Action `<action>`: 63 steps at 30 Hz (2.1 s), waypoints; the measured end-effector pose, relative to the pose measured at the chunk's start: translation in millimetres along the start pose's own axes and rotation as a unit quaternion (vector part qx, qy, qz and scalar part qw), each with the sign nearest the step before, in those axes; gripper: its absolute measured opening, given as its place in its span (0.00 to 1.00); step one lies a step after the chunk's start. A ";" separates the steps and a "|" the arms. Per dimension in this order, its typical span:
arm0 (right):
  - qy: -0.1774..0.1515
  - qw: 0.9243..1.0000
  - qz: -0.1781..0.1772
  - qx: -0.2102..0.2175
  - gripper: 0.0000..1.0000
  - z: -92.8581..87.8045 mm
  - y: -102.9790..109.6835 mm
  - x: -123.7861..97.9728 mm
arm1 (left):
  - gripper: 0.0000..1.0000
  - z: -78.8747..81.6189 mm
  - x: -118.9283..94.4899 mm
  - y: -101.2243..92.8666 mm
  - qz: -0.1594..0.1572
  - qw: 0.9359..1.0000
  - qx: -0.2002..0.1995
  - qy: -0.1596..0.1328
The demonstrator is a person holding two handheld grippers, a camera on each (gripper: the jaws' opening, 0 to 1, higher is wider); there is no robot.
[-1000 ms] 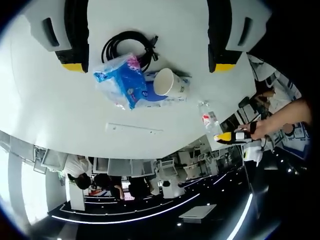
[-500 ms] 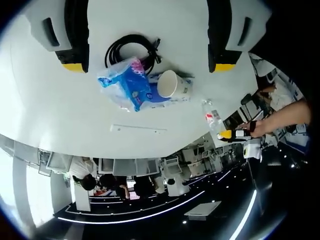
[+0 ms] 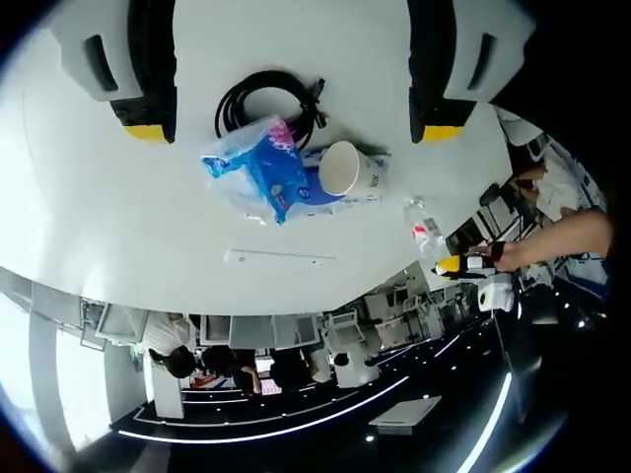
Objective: Arrange the tabletop items into an orderly group along one side of the table until the central work area is clear of visible clutter.
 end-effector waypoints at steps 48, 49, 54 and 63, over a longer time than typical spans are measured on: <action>-0.016 1.000 0.011 -0.002 0.93 4.4 0.8 2.0 | 0.19 15.9 -10.9 2.9 0.160 0.979 -0.127 -0.008; -0.016 1.000 0.011 -0.002 0.93 4.2 0.5 2.3 | 0.19 15.6 -10.7 3.1 0.163 0.978 -0.130 -0.010; -0.015 1.000 0.015 -0.002 0.93 2.3 1.5 2.8 | 0.19 14.4 -9.7 -0.8 0.200 0.968 -0.154 -0.008; -0.016 1.000 0.020 -0.004 0.93 1.1 3.6 3.9 | 0.19 14.2 -1.2 -2.9 0.240 0.954 -0.179 -0.004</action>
Point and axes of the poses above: the point that each gripper's makers call its tool centre point, and the gripper's own axes: x roughly forward along the fingers, y roughly to its left, z roughly out of its top, the point moved 10 cm from there along -x, roughly backward along the fingers, and after that the axes turned 15 degrees about -z, right-handed, at the moved point
